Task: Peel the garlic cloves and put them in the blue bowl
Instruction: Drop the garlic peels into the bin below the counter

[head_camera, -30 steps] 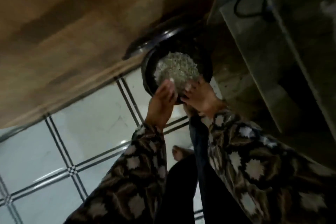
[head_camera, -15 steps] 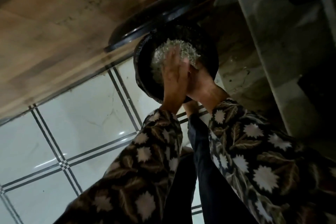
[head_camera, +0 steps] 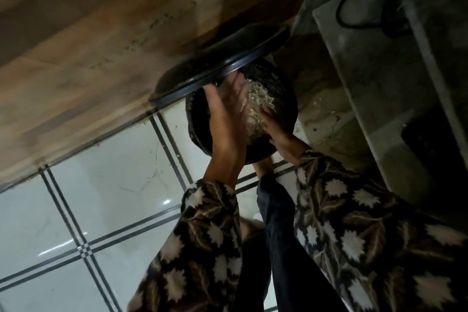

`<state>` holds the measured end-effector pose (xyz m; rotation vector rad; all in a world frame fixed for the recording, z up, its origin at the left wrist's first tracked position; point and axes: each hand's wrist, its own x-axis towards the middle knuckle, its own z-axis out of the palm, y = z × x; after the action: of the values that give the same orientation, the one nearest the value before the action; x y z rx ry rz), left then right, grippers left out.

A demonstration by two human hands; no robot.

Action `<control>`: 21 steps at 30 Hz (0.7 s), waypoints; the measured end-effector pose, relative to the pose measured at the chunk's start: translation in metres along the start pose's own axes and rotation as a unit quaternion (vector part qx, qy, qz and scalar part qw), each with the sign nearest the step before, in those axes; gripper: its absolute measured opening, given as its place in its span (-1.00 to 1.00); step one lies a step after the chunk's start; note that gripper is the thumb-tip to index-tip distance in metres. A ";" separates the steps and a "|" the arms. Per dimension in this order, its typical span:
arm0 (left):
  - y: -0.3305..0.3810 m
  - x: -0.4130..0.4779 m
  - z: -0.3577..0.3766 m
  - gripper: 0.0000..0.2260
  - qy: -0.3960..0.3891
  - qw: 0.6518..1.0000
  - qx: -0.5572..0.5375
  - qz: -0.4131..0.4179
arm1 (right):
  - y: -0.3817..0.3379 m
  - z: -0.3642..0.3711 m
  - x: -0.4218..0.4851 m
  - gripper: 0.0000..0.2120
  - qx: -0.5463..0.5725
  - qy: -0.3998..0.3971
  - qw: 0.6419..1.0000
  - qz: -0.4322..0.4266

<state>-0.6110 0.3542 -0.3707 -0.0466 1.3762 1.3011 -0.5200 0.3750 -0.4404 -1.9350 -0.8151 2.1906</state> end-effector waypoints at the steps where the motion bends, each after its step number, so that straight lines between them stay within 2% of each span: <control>1: 0.001 -0.006 0.000 -0.56 0.004 0.999 0.045 0.018 | 0.000 -0.002 -0.001 -0.56 0.006 -0.002 1.000 0.023; 3: -0.001 -0.019 -0.003 -0.82 0.048 0.992 0.115 0.010 | 0.001 -0.006 -0.009 -0.62 0.006 -0.020 1.000 0.017; 6: -0.001 -0.046 -0.011 -0.83 0.073 0.984 0.164 -0.010 | -0.005 -0.005 -0.058 -0.76 -0.015 0.000 1.000 -0.015; 8: 0.013 -0.080 -0.012 -0.88 0.057 0.981 0.184 -0.017 | -0.006 -0.004 -0.095 -0.91 -0.019 0.036 0.998 -0.053; 11: 0.034 -0.151 -0.010 -0.92 0.011 0.975 0.219 -0.018 | -0.002 -0.010 -0.165 -0.72 -0.052 0.096 0.987 -0.114; 13: 0.046 -0.199 -0.007 -0.90 -0.029 0.962 0.273 0.003 | -0.001 -0.013 -0.226 -0.67 -0.045 0.136 0.976 -0.164; 18: 0.067 -0.313 0.029 -0.88 -0.158 0.912 0.368 0.090 | 0.021 -0.041 -0.384 -0.76 0.015 0.147 0.956 -0.253; 21: 0.064 -0.371 0.069 -0.84 -0.239 0.885 0.382 0.114 | 0.048 -0.084 -0.456 -0.80 0.026 0.203 0.934 -0.294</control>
<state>-0.4906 0.1920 -0.0454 0.9413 1.3840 0.7873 -0.3437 0.1698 -0.0609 -1.7241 -1.0650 1.3978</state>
